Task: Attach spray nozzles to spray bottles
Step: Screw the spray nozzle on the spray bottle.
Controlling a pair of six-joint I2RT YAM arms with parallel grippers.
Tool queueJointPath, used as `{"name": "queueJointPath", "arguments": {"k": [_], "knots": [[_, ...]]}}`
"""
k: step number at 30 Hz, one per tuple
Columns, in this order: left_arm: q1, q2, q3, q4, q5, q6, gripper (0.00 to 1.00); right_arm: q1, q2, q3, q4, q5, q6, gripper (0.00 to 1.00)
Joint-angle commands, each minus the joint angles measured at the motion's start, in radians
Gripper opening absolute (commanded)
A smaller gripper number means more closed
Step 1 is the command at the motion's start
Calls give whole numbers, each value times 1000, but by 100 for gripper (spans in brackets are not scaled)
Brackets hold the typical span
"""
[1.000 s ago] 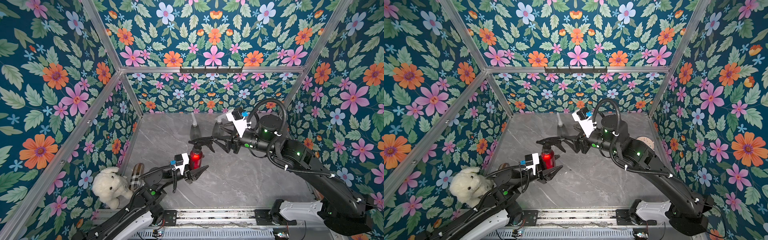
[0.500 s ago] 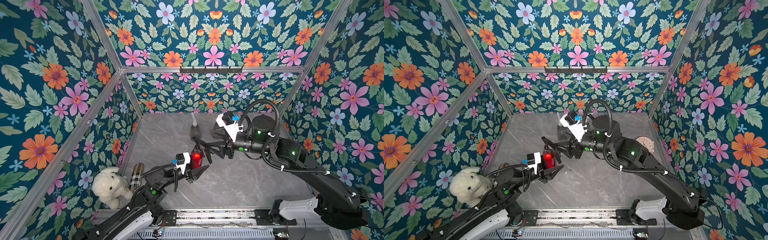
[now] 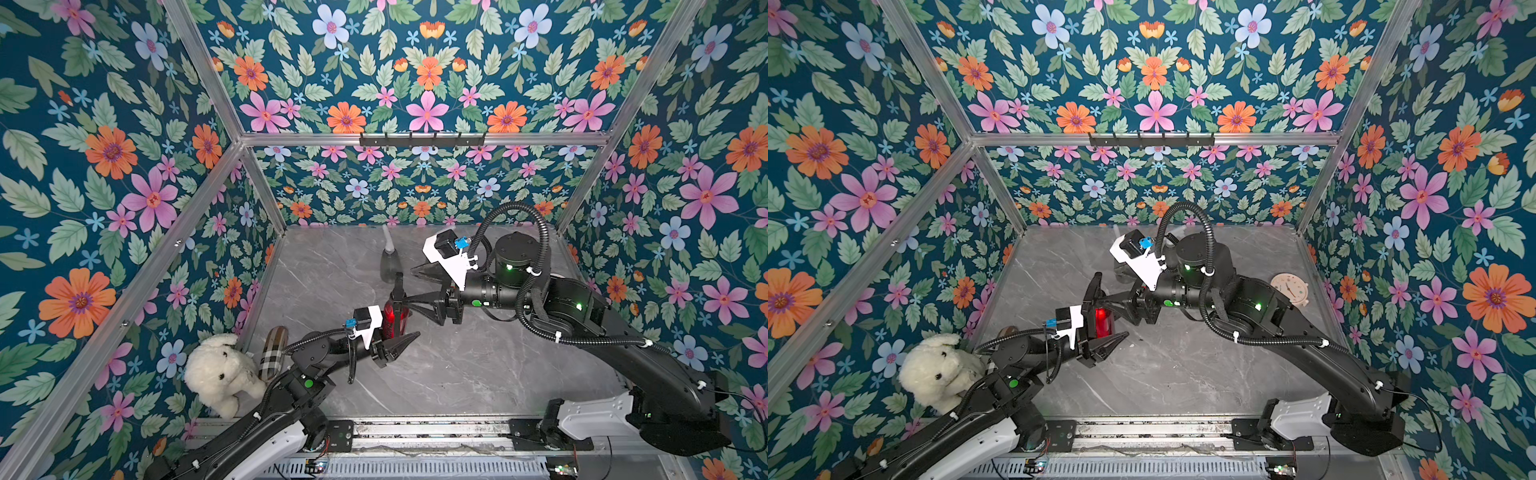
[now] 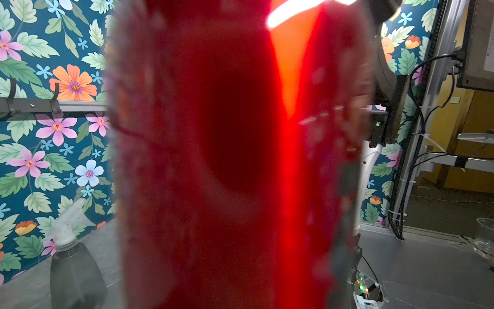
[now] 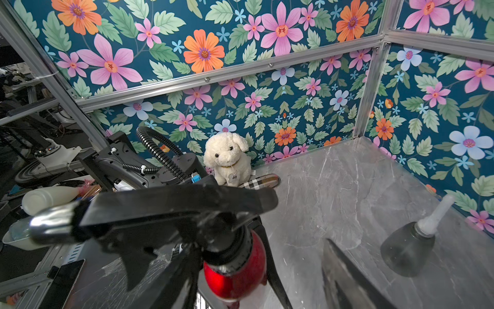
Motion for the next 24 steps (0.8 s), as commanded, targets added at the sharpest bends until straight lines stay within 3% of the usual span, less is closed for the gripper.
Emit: {"name": "queueJointPath", "arguments": {"k": [1, 12, 24], "knots": [[1, -3, 9, 32, 16, 4, 0, 1, -32, -16, -32, 8, -48, 71], [0, 21, 15, 52, 51, -11, 0, 2, -15, -21, -25, -90, -83, 64], [1, 32, 15, 44, 61, -8, 0, 2, 13, -11, 39, -86, -44, 62]]}}
